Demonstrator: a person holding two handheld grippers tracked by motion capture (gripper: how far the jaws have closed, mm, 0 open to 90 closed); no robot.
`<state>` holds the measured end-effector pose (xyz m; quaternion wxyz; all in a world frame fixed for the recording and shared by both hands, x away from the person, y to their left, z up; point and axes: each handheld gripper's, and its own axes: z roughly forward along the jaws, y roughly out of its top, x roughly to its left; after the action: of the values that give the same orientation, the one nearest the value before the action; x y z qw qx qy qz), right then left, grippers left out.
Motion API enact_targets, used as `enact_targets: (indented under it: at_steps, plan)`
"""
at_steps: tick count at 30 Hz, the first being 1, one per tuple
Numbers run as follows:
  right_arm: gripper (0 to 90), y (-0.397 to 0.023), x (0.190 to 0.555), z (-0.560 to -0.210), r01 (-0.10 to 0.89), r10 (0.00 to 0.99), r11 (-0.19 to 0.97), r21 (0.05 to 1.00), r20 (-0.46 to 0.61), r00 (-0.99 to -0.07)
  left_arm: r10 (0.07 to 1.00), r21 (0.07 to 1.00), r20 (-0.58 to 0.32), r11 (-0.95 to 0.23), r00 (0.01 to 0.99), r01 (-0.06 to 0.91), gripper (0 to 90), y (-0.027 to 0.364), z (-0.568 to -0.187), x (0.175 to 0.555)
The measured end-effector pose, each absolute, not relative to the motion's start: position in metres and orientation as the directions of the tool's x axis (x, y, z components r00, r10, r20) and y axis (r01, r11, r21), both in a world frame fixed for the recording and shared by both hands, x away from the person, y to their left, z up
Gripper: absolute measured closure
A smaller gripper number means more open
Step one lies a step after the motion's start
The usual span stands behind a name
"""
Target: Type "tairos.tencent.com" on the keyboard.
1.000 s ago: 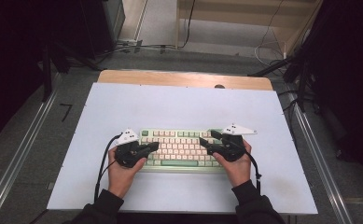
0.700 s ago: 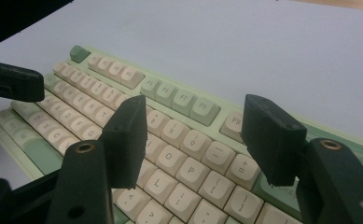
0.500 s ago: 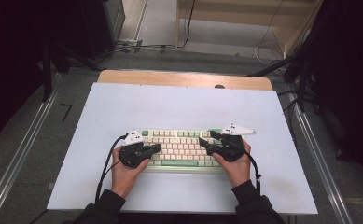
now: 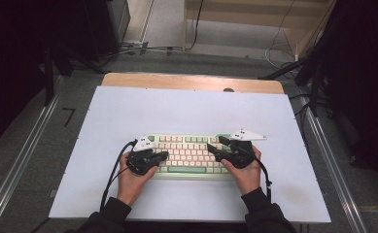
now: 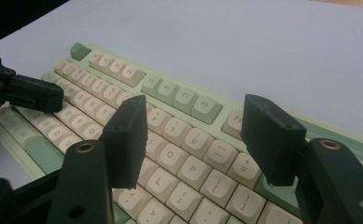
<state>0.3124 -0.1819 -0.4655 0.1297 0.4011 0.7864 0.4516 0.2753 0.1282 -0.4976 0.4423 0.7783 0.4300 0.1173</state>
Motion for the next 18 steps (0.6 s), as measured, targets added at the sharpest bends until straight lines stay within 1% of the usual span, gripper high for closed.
enact_targets:
  at_steps: [2,3,5,7,10,13,16,18]
  plan:
    - [39.4,-0.182,0.312,-0.465,0.513,0.748,0.27,0.815,0.158,-0.645,0.761,0.804,-0.217,-0.216,0.611,0.554,90.0,0.13,-0.495,0.274]
    - [39.4,-0.182,0.312,-0.465,0.511,0.747,0.27,0.816,0.157,-0.646,0.753,0.811,-0.232,-0.2,0.615,0.55,88.4,0.132,-0.493,0.273]
    - [39.4,-0.183,0.312,-0.465,0.51,0.748,0.268,0.818,0.157,-0.645,0.737,0.831,-0.261,-0.157,0.623,0.533,80.8,0.137,-0.488,0.272]
    - [39.4,-0.183,0.312,-0.465,0.512,0.749,0.265,0.817,0.16,-0.643,0.73,0.849,-0.271,-0.125,0.627,0.513,74.8,0.14,-0.485,0.27]
    - [39.6,-0.183,0.312,-0.465,0.513,0.75,0.265,0.817,0.16,-0.642,0.737,0.863,-0.276,-0.092,0.617,0.497,61.1,0.143,-0.484,0.269]
    - [39.7,-0.183,0.312,-0.465,0.511,0.747,0.269,0.816,0.158,-0.645,0.754,0.869,-0.271,-0.076,0.599,0.489,51.3,0.146,-0.484,0.269]
    - [39.9,-0.184,0.311,-0.464,0.511,0.748,0.267,0.817,0.159,-0.645,0.772,0.873,-0.272,-0.053,0.574,0.485,45.9,0.148,-0.484,0.269]
    - [40.5,-0.184,0.311,-0.464,0.511,0.748,0.266,0.818,0.159,-0.644,0.777,0.875,-0.273,-0.045,0.567,0.483,44.9,0.15,-0.484,0.269]
